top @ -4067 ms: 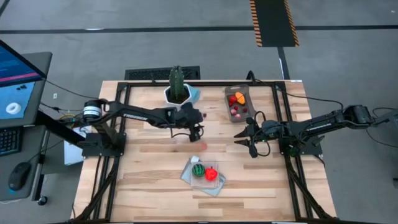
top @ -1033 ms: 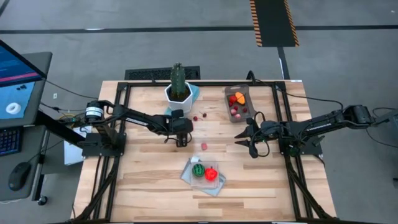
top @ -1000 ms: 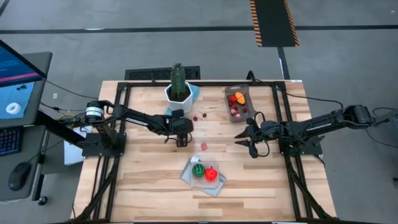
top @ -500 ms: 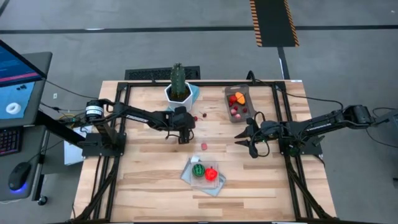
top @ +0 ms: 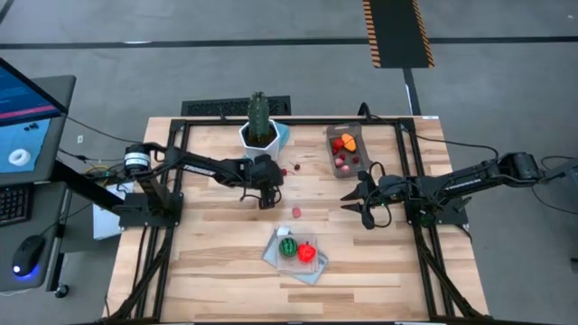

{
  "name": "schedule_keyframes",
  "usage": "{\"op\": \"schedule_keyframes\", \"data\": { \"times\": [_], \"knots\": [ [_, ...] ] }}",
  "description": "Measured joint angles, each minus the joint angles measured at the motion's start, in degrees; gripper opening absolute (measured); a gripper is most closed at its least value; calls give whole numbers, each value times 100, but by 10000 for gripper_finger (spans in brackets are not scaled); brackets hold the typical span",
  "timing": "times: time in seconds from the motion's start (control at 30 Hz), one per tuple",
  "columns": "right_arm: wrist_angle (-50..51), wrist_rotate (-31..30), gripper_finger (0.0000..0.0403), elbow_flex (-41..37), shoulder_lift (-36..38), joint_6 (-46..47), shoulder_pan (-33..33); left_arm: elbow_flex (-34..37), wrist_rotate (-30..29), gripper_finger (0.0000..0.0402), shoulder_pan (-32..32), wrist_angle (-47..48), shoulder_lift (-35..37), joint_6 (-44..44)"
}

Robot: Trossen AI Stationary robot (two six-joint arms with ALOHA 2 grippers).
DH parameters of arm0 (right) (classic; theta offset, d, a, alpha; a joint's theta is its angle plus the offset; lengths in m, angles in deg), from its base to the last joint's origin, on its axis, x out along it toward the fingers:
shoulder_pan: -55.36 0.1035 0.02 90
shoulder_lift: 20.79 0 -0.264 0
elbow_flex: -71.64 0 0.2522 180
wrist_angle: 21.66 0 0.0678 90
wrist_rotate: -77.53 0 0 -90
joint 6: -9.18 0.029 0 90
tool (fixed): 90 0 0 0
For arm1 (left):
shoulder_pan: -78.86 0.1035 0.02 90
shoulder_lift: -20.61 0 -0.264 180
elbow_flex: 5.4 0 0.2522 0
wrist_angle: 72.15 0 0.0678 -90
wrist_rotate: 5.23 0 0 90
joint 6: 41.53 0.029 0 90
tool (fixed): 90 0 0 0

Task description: Pick and placing Produce into tupperware

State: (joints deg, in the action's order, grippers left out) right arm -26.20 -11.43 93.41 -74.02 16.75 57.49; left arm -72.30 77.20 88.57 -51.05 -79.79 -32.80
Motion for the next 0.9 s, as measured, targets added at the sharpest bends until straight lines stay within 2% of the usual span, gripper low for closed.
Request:
{"op": "schedule_keyframes", "data": {
  "times": [0.2, 0.5, 0.9],
  "knots": [
    [2, 0, 141, 0, 0, 0, 0, -1, 232, 200, 105, -110, -96, 23],
    [-10, 0, 146, -2, -1, -2, 0, 4, 181, 197, 99, -86, -190, 0],
    [-11, 0, 142, -2, -1, -2, -1, 4, 98, 134, 94, 16, -190, -145]
  ]
}}
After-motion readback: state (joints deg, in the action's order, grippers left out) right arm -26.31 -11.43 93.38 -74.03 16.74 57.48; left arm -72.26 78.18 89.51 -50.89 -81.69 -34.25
